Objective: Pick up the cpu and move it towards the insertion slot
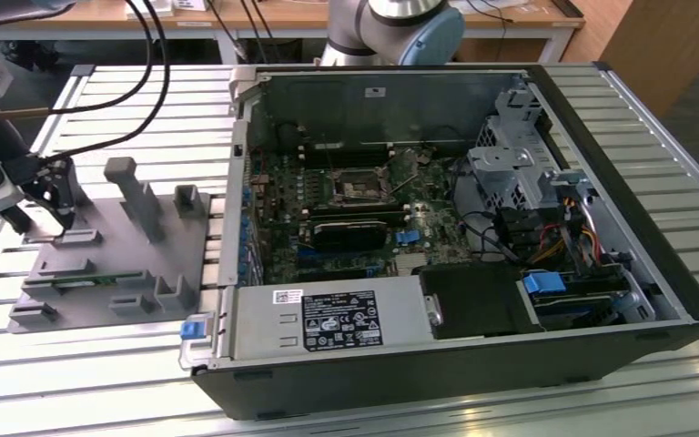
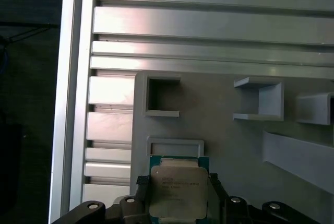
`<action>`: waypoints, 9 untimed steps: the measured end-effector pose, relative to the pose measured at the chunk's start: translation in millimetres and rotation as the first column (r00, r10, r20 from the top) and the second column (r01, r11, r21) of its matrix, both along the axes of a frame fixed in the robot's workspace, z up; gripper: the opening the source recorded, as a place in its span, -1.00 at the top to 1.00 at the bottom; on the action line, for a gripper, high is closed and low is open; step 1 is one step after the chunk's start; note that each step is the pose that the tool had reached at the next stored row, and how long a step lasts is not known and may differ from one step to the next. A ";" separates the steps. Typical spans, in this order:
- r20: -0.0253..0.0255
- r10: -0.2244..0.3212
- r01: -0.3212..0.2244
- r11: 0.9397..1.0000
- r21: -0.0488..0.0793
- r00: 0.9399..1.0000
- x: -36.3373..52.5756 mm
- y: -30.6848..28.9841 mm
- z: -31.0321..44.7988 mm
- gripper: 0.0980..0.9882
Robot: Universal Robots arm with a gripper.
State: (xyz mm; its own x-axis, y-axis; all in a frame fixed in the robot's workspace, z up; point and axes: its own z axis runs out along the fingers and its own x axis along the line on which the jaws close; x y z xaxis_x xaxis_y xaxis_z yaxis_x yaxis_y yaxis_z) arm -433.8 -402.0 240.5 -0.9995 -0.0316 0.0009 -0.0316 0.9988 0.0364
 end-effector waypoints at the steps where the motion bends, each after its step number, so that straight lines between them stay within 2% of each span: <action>1: 0.000 0.000 0.000 1.000 0.000 1.000 0.0 0.0 0.6 0.03; 9: 0.000 0.000 0.000 1.000 0.000 1.000 0.0 0.3 5.3 0.03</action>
